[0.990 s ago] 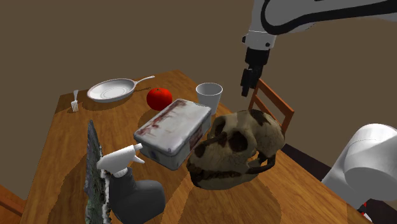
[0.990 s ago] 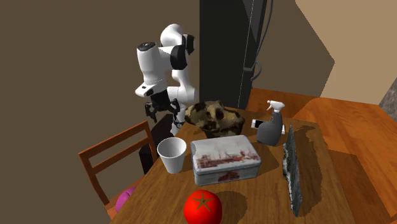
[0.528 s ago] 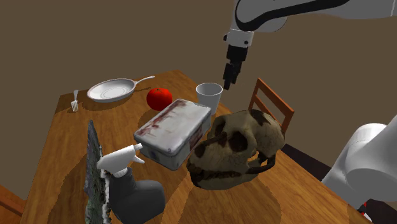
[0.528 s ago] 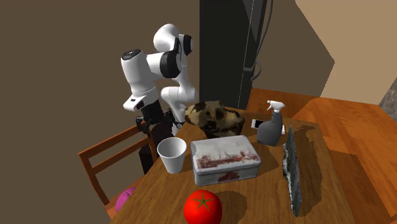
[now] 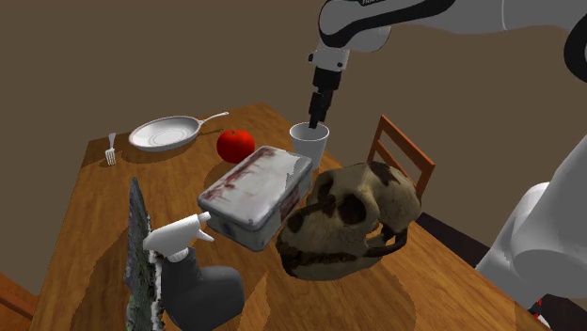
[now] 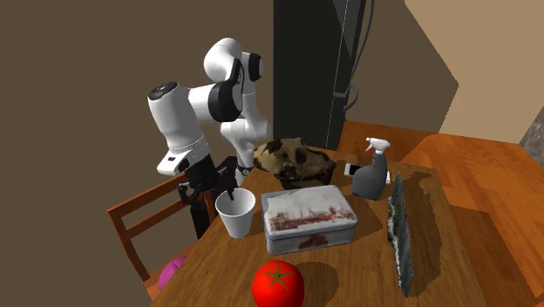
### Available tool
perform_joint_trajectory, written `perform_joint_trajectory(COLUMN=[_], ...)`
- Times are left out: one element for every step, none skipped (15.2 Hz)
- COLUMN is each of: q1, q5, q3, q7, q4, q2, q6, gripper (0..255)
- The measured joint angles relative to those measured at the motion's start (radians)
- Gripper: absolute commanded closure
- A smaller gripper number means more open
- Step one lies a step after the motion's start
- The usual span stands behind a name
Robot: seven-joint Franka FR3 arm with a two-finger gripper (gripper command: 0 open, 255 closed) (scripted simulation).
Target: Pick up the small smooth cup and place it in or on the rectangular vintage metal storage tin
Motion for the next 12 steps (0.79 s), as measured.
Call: perform_joint_trajectory(q1=[0.001, 0.002, 0.003, 0.006, 0.007, 0.007, 0.007, 0.007, 0.007, 0.007, 0.007, 0.007], q5=[0.002, 0.003, 0.005, 0.006, 0.007, 0.008, 0.008, 0.008, 0.009, 0.009, 0.009, 0.009], q3=[0.001, 0.003, 0.003, 0.006, 0.007, 0.008, 0.008, 0.008, 0.008, 0.008, 0.008, 0.008], q7=[-0.002, -0.004, -0.007, -0.006, -0.005, -0.006, -0.007, -0.007, -0.007, -0.008, -0.008, -0.008], q4=[-0.009, -0.020, -0.036, -0.049, -0.055, -0.058, -0.059, -0.059, -0.060, -0.060, -0.060, -0.060], q2=[0.003, 0.003, 0.005, 0.005, 0.006, 0.007, 0.009, 0.011, 0.011, 0.011, 0.011, 0.011], q6=[0.012, 0.024, 0.041, 0.055, 0.062, 0.067, 0.070, 0.072, 0.073, 0.073, 0.073, 0.074], gripper=[0, 0, 0, 0, 0, 0, 0, 0, 0, 0, 0, 255])
